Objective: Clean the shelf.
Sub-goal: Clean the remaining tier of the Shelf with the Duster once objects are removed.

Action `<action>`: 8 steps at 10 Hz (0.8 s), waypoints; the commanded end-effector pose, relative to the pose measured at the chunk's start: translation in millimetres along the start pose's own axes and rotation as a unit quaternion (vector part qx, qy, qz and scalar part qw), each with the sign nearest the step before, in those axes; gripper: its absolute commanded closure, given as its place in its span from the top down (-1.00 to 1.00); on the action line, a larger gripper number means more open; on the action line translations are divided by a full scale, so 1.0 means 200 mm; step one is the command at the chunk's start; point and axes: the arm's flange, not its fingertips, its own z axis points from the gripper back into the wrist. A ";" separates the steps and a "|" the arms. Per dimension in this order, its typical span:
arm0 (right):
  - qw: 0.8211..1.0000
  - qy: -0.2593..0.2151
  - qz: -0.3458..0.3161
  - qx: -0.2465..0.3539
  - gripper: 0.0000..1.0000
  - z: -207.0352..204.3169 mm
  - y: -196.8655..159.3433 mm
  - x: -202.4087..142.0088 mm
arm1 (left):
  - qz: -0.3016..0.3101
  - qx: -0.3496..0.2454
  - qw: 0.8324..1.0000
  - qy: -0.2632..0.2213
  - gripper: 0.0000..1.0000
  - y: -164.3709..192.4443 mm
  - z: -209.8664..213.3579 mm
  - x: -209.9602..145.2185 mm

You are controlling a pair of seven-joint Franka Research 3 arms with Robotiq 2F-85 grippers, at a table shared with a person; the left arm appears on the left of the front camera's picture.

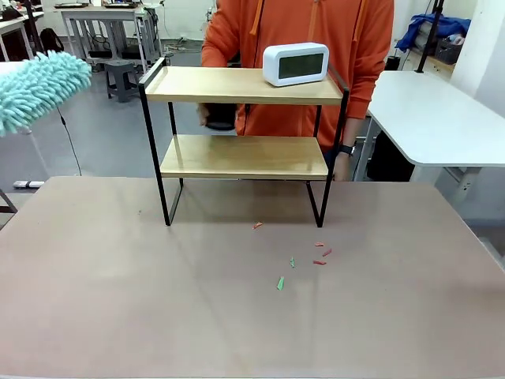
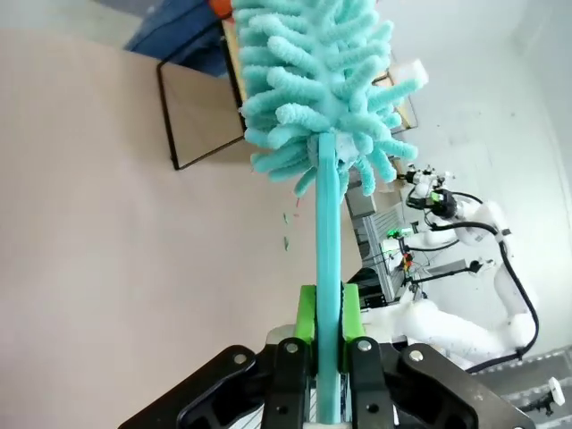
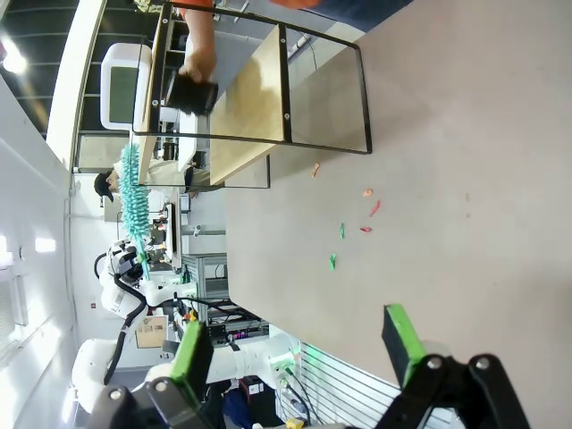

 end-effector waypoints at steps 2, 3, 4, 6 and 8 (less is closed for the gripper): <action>1.000 -0.007 0.013 0.011 1.00 -0.01 0.01 0.01 | -0.025 -0.013 1.000 0.001 -0.75 -0.02 0.05 -0.02; 1.000 -0.007 0.013 0.011 1.00 -0.01 0.01 0.01 | -0.025 -0.013 1.000 0.001 -0.75 -0.02 0.05 -0.02; 1.000 -0.007 0.013 0.011 1.00 -0.01 0.01 0.01 | -0.025 -0.013 1.000 0.001 -0.75 -0.02 0.05 -0.02; 1.000 -0.007 0.013 0.011 1.00 -0.01 0.01 0.01 | -0.025 -0.013 1.000 0.001 -0.75 -0.02 0.05 -0.02; 1.000 -0.007 0.013 0.011 1.00 -0.01 0.01 0.01 | -0.025 -0.013 1.000 0.001 -0.75 -0.02 0.05 -0.02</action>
